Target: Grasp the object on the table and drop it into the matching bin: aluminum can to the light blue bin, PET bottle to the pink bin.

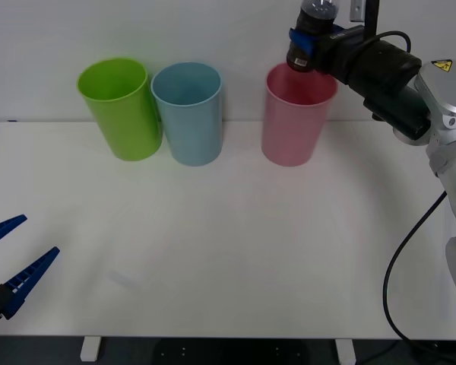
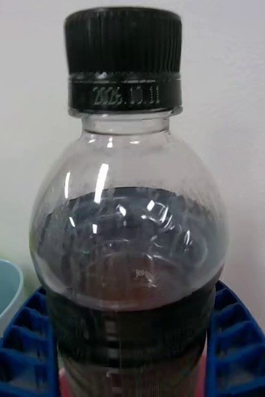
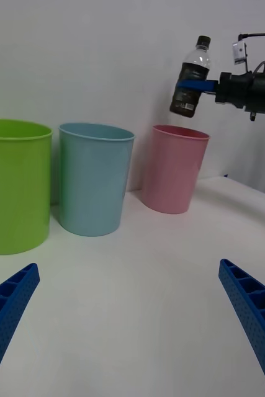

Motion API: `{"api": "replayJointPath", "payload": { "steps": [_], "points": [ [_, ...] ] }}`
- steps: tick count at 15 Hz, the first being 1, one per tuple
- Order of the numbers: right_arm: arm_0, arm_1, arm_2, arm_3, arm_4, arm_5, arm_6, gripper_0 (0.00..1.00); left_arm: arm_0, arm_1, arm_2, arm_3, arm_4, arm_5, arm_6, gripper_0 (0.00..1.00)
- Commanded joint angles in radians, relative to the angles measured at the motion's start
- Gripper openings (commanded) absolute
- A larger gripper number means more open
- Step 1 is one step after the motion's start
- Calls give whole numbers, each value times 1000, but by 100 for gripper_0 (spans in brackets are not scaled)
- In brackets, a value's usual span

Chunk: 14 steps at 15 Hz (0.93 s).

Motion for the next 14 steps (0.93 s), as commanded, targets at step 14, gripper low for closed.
{"api": "replayJointPath", "payload": {
  "steps": [14],
  "points": [
    [213,-69,-19,-259,-82,-98,5,100,0,0,0,0,0,0,0,100]
  ]
}}
